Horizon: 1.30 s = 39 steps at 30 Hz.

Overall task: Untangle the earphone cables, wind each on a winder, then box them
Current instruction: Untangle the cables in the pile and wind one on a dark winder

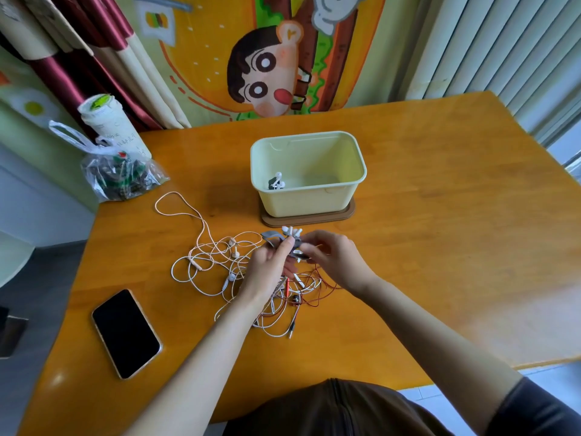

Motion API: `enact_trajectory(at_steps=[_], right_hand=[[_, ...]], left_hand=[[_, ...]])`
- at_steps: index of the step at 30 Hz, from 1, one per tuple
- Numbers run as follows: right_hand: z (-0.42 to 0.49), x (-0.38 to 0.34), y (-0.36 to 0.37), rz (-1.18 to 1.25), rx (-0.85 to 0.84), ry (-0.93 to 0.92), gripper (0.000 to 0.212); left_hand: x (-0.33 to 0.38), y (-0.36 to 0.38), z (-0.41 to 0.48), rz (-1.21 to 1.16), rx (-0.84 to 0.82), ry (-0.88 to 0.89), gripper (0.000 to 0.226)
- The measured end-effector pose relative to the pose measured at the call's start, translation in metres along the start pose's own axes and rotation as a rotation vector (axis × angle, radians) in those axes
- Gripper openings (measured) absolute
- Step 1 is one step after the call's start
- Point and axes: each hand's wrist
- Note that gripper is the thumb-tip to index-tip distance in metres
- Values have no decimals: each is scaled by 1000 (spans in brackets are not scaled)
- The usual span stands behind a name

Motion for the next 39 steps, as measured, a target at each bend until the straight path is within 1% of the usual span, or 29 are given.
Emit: enact_trajectory(at_steps=[2,3,4,6,8,11,13,15,17,20,23,25,26,29,31,34,36,39], right_hand=[[0,-3,1,112,3,134,35],[0,-4,1,128,-23,190,44],[1,-5,1,112,-53,224,50],[2,-8,2,112,-99,233,56],[4,-8,1,160,-110,221,51],[5,-12,0,144,-84,193,36],[8,-14,-3,204,9,206,33],[14,-17,-13,282,144,217,35],[23,-24,-30,293,273,200,32],[35,-47,-58,131,440,83,30],[42,-80,-78,-25,547,-114,25],[43,-96,-79,-101,519,-200,25],[42,-98,-74,-147,471,-203,25],[36,-77,-52,-291,269,-102,26],[26,-58,-37,-296,147,-41,26],[12,-39,-22,-256,71,-11,25],[8,-31,-16,-245,47,1,25],[3,-25,-11,-294,-1,-10,22]], left_hand=[[1,-1,0,25,24,29,27],[2,-2,-1,59,7,45,27],[2,-2,-3,99,-25,61,27],[2,-1,-7,180,-104,73,26],[-1,0,-9,247,-151,70,24],[-2,0,-11,260,-144,88,26],[1,0,-12,175,-115,96,24],[5,1,-13,35,-67,112,16],[9,-2,-8,-51,-3,134,13],[15,-3,-3,-95,8,147,14],[23,3,-2,-179,-3,134,12],[25,9,-2,-230,-19,129,12],[25,11,-2,-259,-32,124,12],[30,15,-4,-430,-58,85,14],[30,14,-5,-513,-55,48,13],[24,11,-4,-447,-44,11,13],[18,9,-3,-385,-52,-25,18],[11,8,-3,-343,-81,-96,24]])
Point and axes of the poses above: each hand's wrist, its own z-axis towards the middle knuckle, its own y-axis out of the palm, x = y × z, and after that the axes turned 1 degree about z, right-handed
